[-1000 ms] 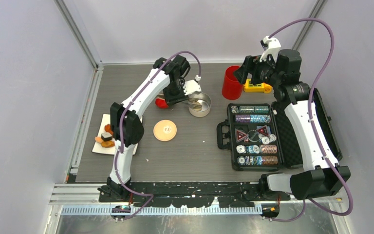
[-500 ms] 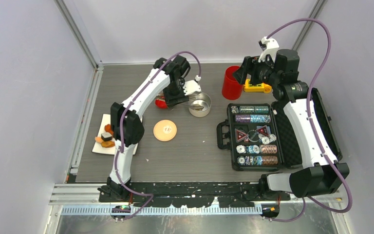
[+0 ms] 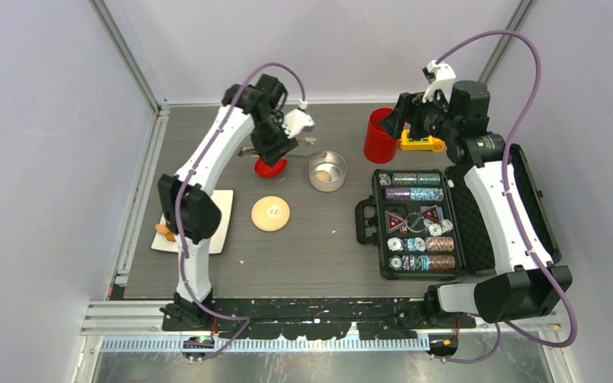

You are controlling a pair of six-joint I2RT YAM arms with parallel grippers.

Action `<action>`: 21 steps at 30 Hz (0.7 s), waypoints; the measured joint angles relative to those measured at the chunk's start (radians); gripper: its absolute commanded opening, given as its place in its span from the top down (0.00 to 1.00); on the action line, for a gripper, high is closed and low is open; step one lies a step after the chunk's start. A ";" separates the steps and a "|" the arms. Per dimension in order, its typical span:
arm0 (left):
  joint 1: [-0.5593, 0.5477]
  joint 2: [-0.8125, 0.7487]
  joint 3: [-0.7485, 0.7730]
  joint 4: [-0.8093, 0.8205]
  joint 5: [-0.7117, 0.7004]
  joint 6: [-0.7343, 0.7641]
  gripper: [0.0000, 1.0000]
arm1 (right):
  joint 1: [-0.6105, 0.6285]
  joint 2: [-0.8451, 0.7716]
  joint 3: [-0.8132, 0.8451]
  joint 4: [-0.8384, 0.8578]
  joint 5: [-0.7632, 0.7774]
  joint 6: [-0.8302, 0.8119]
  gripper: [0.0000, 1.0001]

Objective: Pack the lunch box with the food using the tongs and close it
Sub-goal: Place the fake food in the packing box, then pick up the fake food from the plate.

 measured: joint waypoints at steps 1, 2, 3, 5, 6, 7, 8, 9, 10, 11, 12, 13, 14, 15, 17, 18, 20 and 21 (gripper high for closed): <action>0.018 -0.020 -0.005 0.006 0.013 -0.016 0.51 | 0.000 0.002 0.000 0.000 -0.003 0.000 0.20; 0.041 -0.048 -0.018 0.019 0.030 -0.034 0.51 | 0.000 0.003 0.000 0.000 -0.006 0.000 0.20; 0.062 -0.073 -0.030 0.028 0.042 -0.051 0.50 | 0.000 0.005 0.000 0.000 -0.009 0.000 0.20; 0.119 -0.135 -0.066 0.053 0.069 -0.095 0.50 | 0.000 0.006 0.000 0.000 -0.018 0.001 0.20; 0.150 -0.169 -0.091 0.068 0.081 -0.118 0.50 | 0.000 0.008 0.000 0.000 -0.023 0.001 0.20; 0.178 -0.200 -0.113 0.079 0.090 -0.138 0.50 | 0.000 0.010 0.000 0.000 -0.029 0.002 0.20; 0.206 -0.231 -0.139 0.092 0.099 -0.160 0.50 | 0.000 0.011 0.000 0.000 -0.034 0.002 0.20; 0.236 -0.265 -0.171 0.106 0.107 -0.183 0.50 | 0.000 0.013 0.000 0.000 -0.042 0.002 0.20; 0.268 -0.298 -0.204 0.116 0.113 -0.206 0.50 | 0.000 0.016 0.000 0.000 -0.050 0.002 0.20; 0.293 -0.325 -0.232 0.124 0.118 -0.223 0.50 | 0.000 0.018 0.000 0.000 -0.058 0.003 0.20; 0.322 -0.358 -0.271 0.137 0.123 -0.239 0.50 | 0.000 0.020 0.000 0.000 -0.067 0.003 0.20; 0.357 -0.397 -0.322 0.150 0.127 -0.259 0.50 | 0.000 0.022 0.000 0.000 -0.075 0.003 0.20; 0.383 -0.430 -0.362 0.150 0.130 -0.274 0.50 | 0.000 0.024 -0.002 0.001 -0.085 0.004 0.20; 0.406 -0.458 -0.396 0.153 0.132 -0.284 0.50 | 0.000 0.024 -0.005 0.002 -0.093 0.005 0.20; 0.467 -0.522 -0.473 0.156 0.132 -0.302 0.50 | 0.004 0.026 -0.014 0.002 -0.110 0.008 0.20; 0.500 -0.558 -0.514 0.157 0.132 -0.309 0.49 | 0.006 0.027 -0.019 0.003 -0.116 0.009 0.20; 0.555 -0.622 -0.576 0.156 0.131 -0.313 0.49 | 0.016 0.029 -0.034 0.006 -0.127 0.011 0.20; 0.584 -0.658 -0.610 0.156 0.131 -0.313 0.49 | 0.021 0.029 -0.042 0.005 -0.132 0.011 0.20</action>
